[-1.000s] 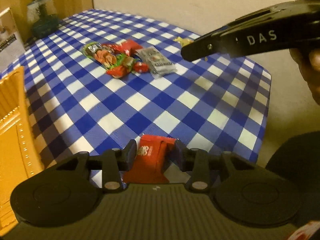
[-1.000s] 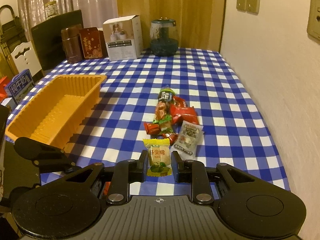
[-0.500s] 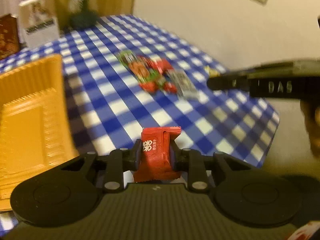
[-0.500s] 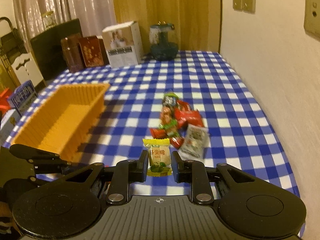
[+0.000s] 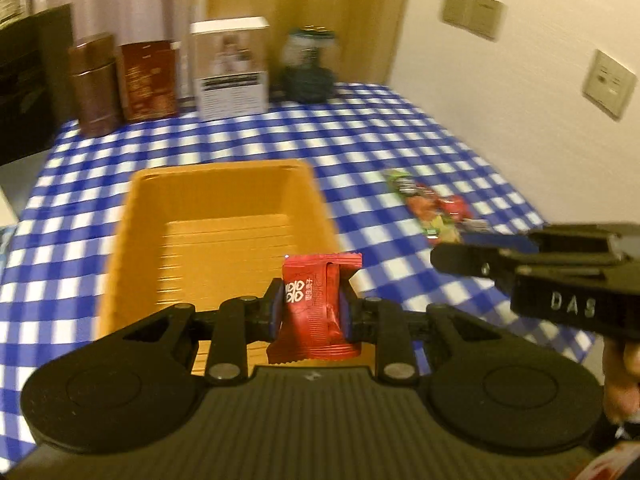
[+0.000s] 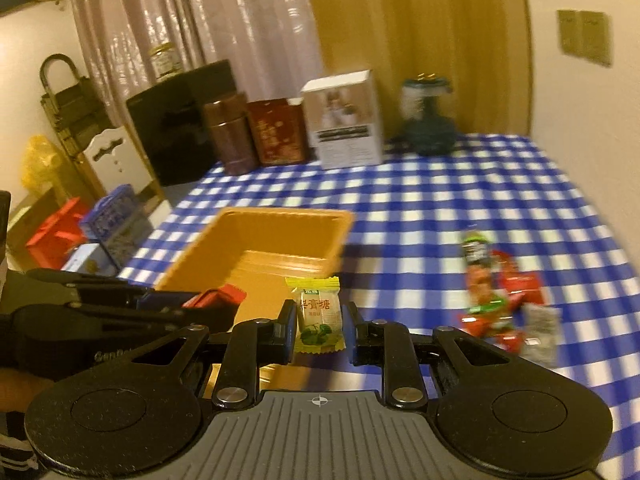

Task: Organize snacks
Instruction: 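Carry the red packet in the left tool over the orange tray while the right tool carries the yellow candy, then open both tools to drop the red packet and yellow candy into the tray, then grasp a red candy with the left tool while the right tool grasps the clear nut packet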

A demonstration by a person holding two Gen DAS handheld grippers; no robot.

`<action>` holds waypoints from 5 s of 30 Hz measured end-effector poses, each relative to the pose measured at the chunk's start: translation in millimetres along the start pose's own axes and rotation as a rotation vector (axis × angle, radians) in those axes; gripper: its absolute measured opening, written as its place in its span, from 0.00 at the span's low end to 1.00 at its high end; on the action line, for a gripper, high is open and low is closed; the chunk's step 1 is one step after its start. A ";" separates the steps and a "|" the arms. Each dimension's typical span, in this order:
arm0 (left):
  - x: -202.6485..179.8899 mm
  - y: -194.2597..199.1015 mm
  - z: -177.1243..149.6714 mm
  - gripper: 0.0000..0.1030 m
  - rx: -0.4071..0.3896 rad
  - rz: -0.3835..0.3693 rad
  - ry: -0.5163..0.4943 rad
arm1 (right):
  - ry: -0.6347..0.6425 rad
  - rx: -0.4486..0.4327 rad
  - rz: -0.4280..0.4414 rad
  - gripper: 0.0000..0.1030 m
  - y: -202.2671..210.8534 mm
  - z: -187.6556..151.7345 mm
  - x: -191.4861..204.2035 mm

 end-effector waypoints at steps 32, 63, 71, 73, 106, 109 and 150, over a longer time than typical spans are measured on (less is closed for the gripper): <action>66.8 -31.8 -18.7 0.33 0.025 0.102 0.080 | 0.004 0.019 0.066 0.49 -72.2 -15.5 29.1; -37.1 12.4 20.8 0.42 -0.066 -0.042 -0.024 | -0.107 -0.058 -0.248 0.57 41.4 -18.2 -34.3; -60.1 9.4 27.0 0.48 -0.076 -0.095 -0.048 | -0.128 -0.059 -0.308 0.59 55.5 -16.8 -49.7; -63.3 8.1 26.8 0.50 -0.075 -0.102 -0.049 | -0.138 -0.058 -0.322 0.59 58.0 -17.1 -52.6; -148.1 -118.3 31.4 0.52 0.010 -0.168 -0.175 | -0.302 -0.041 -0.376 0.59 22.7 -37.9 -175.2; -146.1 -128.4 31.8 0.52 0.021 -0.141 -0.182 | -0.315 -0.010 -0.375 0.53 6.4 -33.9 -184.2; -176.9 -203.4 16.8 0.34 0.142 -0.199 -0.341 | -0.417 0.109 -0.420 0.38 -5.1 -44.2 -206.9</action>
Point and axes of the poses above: each gripper's, at about its wrist camera, not at the fingertips, and y roughly against the way its jaws point, x to its left, z to its top, the point moved 1 cm from there along -y, roughly the way its jaws point, and after that the axes turned 1 degree about -x, right-handed, at the moved point
